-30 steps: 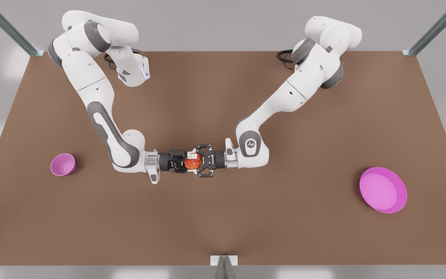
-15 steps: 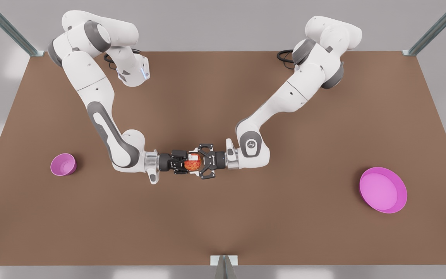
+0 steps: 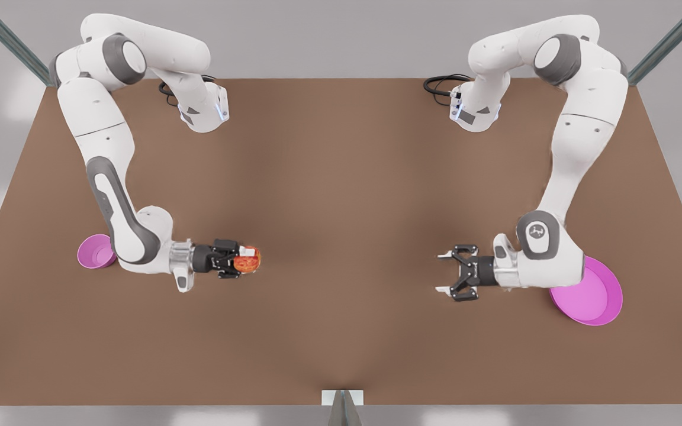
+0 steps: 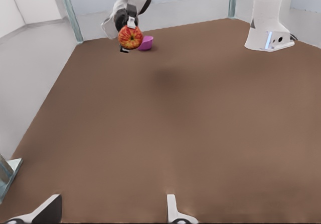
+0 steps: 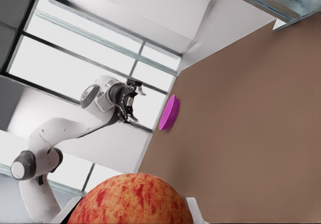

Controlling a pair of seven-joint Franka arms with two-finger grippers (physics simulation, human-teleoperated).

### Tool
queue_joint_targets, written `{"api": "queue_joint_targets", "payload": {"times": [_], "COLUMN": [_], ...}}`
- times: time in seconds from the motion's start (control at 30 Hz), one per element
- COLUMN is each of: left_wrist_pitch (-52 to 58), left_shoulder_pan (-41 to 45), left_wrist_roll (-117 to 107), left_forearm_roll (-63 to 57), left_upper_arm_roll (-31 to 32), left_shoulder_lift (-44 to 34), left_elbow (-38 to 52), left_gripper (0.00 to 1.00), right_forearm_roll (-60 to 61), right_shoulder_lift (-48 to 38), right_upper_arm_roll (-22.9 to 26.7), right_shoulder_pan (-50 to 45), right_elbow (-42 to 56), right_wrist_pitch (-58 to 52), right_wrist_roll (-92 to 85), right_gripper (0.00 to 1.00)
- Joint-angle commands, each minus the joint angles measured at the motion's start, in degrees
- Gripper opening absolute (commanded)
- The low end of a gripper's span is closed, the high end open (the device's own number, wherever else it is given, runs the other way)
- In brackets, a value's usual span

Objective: Use the left arm to pick up the apple from the plate, transfer it to the gripper of the right arm, and then use the right arm to place it into the bowl

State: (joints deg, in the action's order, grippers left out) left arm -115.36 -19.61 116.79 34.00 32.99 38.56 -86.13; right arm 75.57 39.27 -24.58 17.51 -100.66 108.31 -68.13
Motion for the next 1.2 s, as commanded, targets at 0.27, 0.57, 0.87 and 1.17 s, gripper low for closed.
{"api": "queue_joint_targets", "payload": {"times": [0.27, 0.57, 0.87, 1.17], "left_wrist_pitch": [30.7, 29.7, 29.1, 29.1], "left_shoulder_pan": [17.6, 23.0, 22.9, 21.8], "left_wrist_roll": [-114.3, -114.8, -116.6, -117.2], "left_forearm_roll": [-32.8, -34.2, -34.3, -33.9], "left_upper_arm_roll": [-28.5, -32.9, -32.9, -33.0], "left_shoulder_lift": [-29.6, -28.6, -27.7, -27.5], "left_elbow": [6.5, 8.1, 8.9, 8.9], "left_gripper": [1.0, 1.0, 1.0, 1.0], "right_forearm_roll": [-21.5, -28.2, -29.1, -35.7], "right_shoulder_lift": [0.2, 6.0, 9.5, 11.4], "right_upper_arm_roll": [1.9, 15.6, 24.8, 27.0], "right_shoulder_pan": [14.2, 14.2, 14.8, 14.8], "right_elbow": [5.7, 23.5, 30.5, 37.6], "right_wrist_pitch": [-21.3, -39.0, -42.1, -37.1], "right_wrist_roll": [4.6, 4.3, -1.5, -4.9], "right_gripper": [0.77, 0.77, 0.77, 0.77]}}
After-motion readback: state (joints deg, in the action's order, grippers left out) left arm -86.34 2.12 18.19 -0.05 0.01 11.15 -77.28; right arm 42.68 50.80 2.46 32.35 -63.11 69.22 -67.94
